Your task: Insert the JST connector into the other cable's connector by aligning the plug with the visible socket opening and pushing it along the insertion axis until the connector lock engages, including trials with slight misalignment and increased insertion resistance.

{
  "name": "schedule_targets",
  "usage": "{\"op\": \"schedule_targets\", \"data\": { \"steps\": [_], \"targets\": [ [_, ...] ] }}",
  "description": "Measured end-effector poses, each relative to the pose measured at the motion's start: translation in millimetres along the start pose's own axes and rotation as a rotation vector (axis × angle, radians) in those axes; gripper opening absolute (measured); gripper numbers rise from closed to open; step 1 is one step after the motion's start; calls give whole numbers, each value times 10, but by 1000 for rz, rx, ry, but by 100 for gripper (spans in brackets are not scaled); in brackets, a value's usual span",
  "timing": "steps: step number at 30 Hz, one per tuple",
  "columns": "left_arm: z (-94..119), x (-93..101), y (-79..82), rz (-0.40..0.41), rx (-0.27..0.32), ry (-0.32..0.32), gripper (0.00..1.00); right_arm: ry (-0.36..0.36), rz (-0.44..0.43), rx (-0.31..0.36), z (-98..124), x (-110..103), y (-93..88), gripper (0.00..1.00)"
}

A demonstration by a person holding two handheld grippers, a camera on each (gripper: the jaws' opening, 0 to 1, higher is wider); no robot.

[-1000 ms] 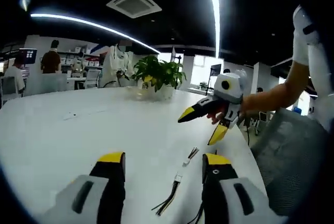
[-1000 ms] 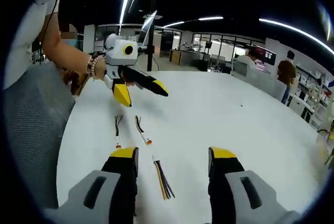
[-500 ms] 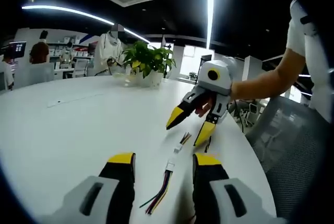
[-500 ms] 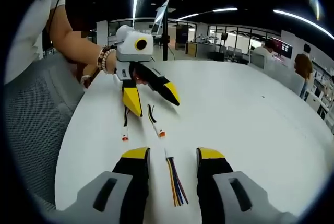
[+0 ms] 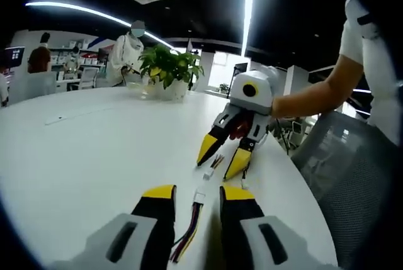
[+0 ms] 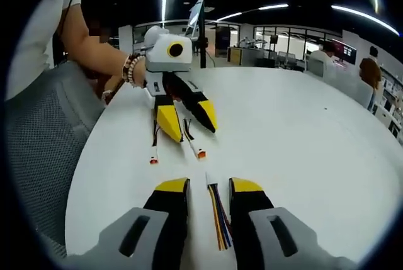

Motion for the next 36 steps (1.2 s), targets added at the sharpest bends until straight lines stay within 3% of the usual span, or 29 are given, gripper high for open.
{"op": "schedule_targets", "data": {
  "steps": [8, 13, 16, 29, 36],
  "targets": [
    [-28, -21, -36, -6, -10, -23, 11, 11, -22, 18, 1, 37, -46, 14],
    [-37, -45, -45, -4, -16, -13, 11, 13, -18, 31, -3, 50, -51, 12],
    [-34, -49, -48, -4, -18, -18, 11, 19, -16, 36, 5, 53, -63, 5],
    [-58, -17, -80, -58, -59, -58, 3, 55, 0, 58, 3, 62, -76, 5],
    [-37, -13, -67, -79, -65, -84, 1, 73, 22, 38, 0, 37, -44, 5]
  ]
}}
Point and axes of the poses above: the point that each gripper's makers call its tool centre point, and the gripper's own axes: z roughly backward along the fingers, x roughly to its right, y roughly out of its top, the point moved 10 cm from there along z, roughly backward along the fingers, and after that the axes turned 2 degrees about x, right-handed, at the moved point
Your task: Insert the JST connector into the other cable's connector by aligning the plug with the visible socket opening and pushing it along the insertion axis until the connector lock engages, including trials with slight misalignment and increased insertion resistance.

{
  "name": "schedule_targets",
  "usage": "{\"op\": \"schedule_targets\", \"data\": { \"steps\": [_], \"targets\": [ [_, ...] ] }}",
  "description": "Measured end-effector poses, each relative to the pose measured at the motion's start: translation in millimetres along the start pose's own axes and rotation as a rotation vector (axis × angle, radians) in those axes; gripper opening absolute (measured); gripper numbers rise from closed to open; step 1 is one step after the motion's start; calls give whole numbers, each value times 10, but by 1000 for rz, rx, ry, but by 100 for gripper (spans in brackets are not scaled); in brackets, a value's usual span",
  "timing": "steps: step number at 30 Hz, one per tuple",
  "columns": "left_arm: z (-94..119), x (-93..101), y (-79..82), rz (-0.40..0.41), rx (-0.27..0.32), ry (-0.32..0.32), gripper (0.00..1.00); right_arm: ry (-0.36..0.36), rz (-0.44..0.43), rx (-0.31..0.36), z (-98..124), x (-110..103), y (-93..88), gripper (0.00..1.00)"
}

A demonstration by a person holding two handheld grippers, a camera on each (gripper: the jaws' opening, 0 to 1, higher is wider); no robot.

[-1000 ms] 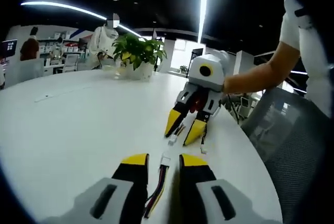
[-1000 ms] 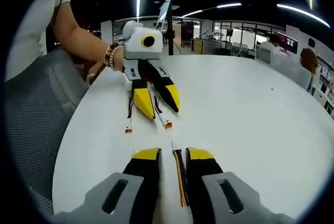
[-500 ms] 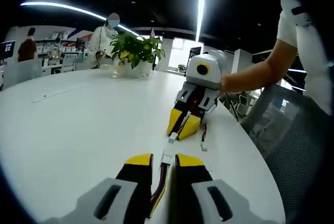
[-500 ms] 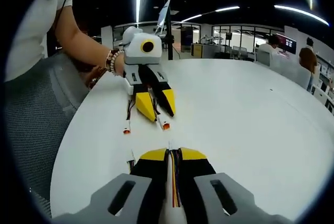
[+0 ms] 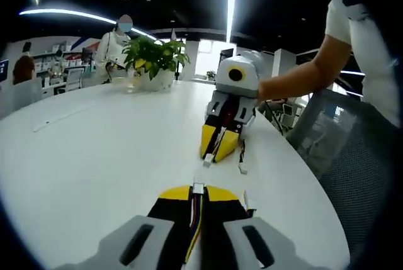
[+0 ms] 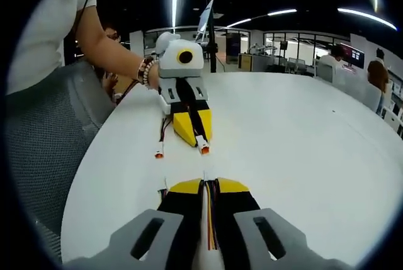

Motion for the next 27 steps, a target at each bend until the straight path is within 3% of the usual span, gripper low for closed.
{"op": "schedule_targets", "data": {
  "steps": [4, 8, 15, 27],
  "targets": [
    [53, 24, 62, -14, -3, -12, 0, 26, 29, -29, 9, -58, 66, 5],
    [118, 64, 107, -65, -53, -11, 0, 49, 57, -54, 30, -104, 157, 4],
    [236, 206, 225, -99, -60, -27, 0, 71, 85, -82, 125, -199, 363, 4],
    [416, 478, 577, -164, -19, -41, 0, 65, 139, -28, 231, -509, 806, 4]
  ]
}}
Point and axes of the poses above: the point that each gripper's makers call its tool centre point, and the gripper's own axes: z roughly backward along the fingers, x roughly to its right, y roughly out of its top, the point moved 10 cm from there along z, roughly backward along the fingers, and after that the axes turned 2 degrees about x, right-handed, at the moved point
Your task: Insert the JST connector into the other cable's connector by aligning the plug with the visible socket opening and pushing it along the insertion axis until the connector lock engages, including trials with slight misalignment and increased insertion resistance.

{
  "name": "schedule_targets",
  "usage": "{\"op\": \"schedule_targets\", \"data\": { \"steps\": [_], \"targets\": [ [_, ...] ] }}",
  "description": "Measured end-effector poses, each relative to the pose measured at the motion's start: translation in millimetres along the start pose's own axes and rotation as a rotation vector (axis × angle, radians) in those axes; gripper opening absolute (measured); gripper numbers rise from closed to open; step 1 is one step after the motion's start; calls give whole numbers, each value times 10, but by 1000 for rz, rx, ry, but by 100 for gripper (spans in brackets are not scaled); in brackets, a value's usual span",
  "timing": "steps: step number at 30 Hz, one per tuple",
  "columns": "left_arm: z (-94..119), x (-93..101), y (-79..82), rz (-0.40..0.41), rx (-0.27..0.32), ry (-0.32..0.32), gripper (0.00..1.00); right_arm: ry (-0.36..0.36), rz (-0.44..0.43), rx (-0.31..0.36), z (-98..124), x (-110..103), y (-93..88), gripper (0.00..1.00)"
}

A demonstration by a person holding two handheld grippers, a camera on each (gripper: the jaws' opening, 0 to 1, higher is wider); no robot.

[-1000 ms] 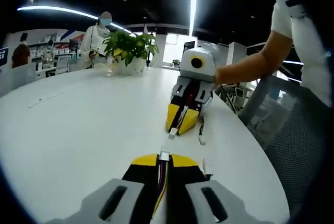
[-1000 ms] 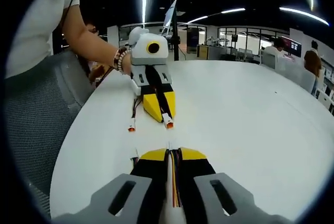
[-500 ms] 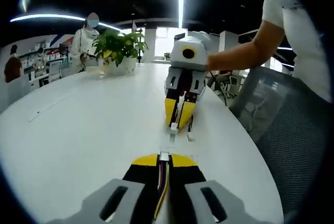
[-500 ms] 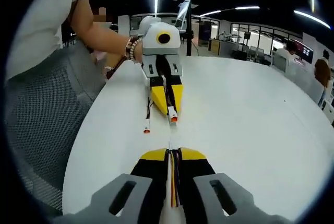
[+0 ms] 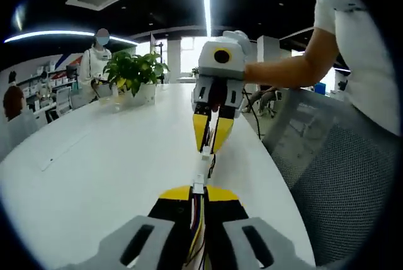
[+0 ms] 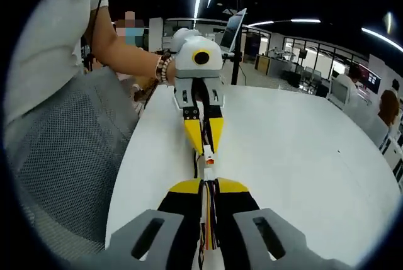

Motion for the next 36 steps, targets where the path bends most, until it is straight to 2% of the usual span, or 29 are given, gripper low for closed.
{"op": "schedule_targets", "data": {
  "steps": [2, 4, 7, 16, 21, 26, 36],
  "targets": [
    [17, 66, 73, -19, 24, -22, 0, -8, -3, 21, 0, -31, 7, 4],
    [16, 112, 107, -32, 23, -36, 0, -22, -15, 34, -8, -24, -11, 4],
    [-3, 118, 108, -49, 11, -26, 0, -24, -16, 27, -6, -14, -19, 4],
    [-18, 78, 123, -46, 24, 0, 0, -14, -25, 63, -11, -35, 0, 4],
    [-23, 94, 89, -41, 10, -4, 0, -5, -25, 56, -39, -47, -8, 4],
    [-16, 95, 95, -28, 30, -3, 0, -6, -24, 46, -50, -54, -22, 4],
    [-22, 109, 86, -43, 19, -20, 0, 8, -14, 41, -73, -75, -18, 4]
  ]
}}
Point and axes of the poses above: the point that each gripper's makers call its tool centre point, and the gripper's own axes: z roughly backward along the fingers, x roughly to its right, y roughly out of its top, the point moved 10 cm from there along z, roughly backward along the fingers, and after that the axes turned 2 degrees about x, right-handed, at the moved point
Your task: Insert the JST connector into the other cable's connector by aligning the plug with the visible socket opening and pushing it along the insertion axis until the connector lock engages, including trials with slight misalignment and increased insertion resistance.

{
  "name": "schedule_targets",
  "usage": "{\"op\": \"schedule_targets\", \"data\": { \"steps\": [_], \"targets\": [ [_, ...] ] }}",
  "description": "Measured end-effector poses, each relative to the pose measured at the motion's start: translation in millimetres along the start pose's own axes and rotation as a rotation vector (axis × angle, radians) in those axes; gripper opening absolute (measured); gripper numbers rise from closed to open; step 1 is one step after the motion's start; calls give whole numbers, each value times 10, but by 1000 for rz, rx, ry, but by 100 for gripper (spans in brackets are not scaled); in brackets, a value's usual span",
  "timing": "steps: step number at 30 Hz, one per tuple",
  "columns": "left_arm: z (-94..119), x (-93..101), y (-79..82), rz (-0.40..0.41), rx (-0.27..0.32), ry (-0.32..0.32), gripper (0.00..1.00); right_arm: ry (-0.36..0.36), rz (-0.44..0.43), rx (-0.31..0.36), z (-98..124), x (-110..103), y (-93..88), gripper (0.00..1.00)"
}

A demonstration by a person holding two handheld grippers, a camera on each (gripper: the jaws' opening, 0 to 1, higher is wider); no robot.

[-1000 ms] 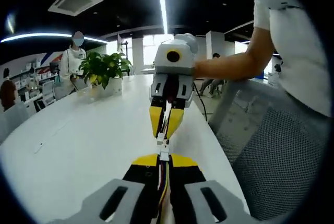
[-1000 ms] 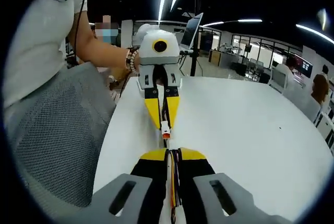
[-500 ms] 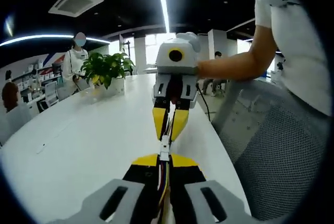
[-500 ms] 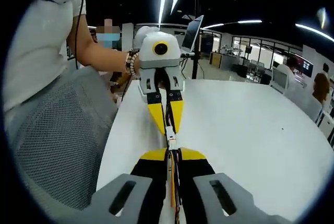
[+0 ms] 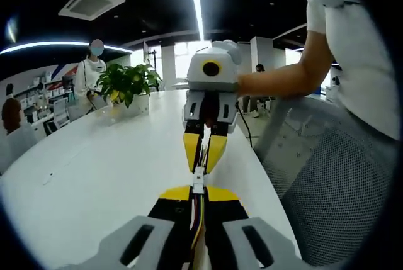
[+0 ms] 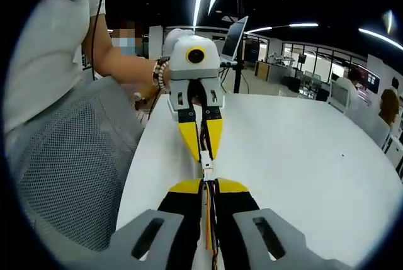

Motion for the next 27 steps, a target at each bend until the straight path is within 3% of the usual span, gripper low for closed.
{"op": "schedule_targets", "data": {
  "steps": [8, 10, 12, 13, 27],
  "targets": [
    [11, 26, 3, -18, 15, -33, 0, 32, 8, 8, 0, -29, 3, 3],
    [31, 25, 13, 6, 48, -34, 0, 37, -2, 35, 29, -27, 15, 3],
    [62, 25, 81, 51, 141, -37, 0, 46, -27, 137, 65, -33, 103, 3],
    [78, 26, 104, 59, 162, -41, 0, 45, -20, 135, 82, -30, 118, 3],
    [94, 14, 184, 42, 192, -43, 0, 36, -8, 172, 111, -46, 200, 2]
  ]
}}
Point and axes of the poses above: the point that each gripper's makers call its tool centre point, and the gripper's own axes: z roughly backward along the fingers, x roughly to its right, y roughly out of its top, the point moved 10 cm from there along z, roughly backward along the fingers, and after that the axes turned 2 degrees about x, right-handed, at the moved point
